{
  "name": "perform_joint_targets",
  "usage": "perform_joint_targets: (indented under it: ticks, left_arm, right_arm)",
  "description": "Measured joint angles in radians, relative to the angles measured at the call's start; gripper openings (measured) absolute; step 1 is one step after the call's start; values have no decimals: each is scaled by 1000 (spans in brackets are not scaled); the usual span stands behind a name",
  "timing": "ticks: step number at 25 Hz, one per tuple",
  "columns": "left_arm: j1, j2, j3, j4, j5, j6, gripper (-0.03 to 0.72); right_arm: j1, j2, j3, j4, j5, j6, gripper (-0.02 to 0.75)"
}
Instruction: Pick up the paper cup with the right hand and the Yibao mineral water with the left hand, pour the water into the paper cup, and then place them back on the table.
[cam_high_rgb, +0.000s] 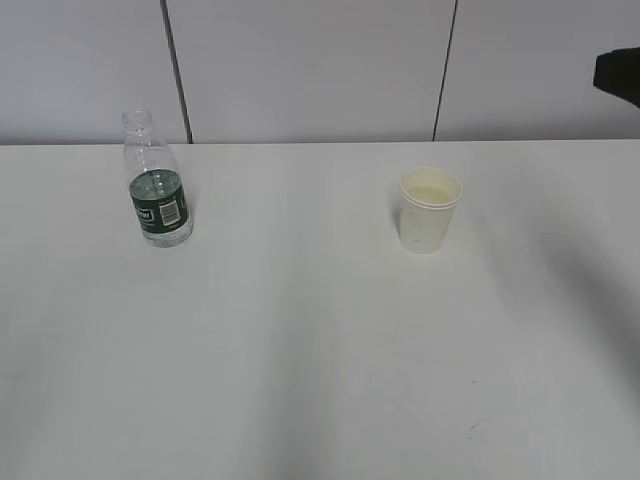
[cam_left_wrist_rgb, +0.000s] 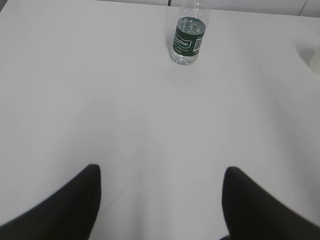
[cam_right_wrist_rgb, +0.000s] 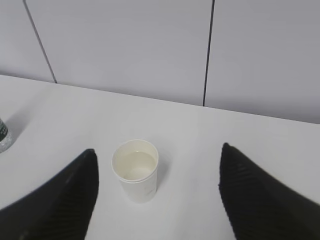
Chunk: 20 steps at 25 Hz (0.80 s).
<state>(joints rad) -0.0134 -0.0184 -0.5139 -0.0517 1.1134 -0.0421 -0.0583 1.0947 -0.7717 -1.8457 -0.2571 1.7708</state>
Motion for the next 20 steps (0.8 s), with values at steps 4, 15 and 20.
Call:
perform_joint_targets:
  ticks: [4, 15, 20]
  left_arm:
    - [1, 0, 0, -1, 0, 0, 469]
    - [1, 0, 0, -3, 0, 0, 469]
    - [1, 0, 0, -4, 0, 0, 469]
  right_arm:
    - [0, 0, 0, 0, 14, 0, 585]
    - [0, 0, 0, 0, 130, 0, 586]
    - [0, 0, 17, 27, 184, -10, 586]
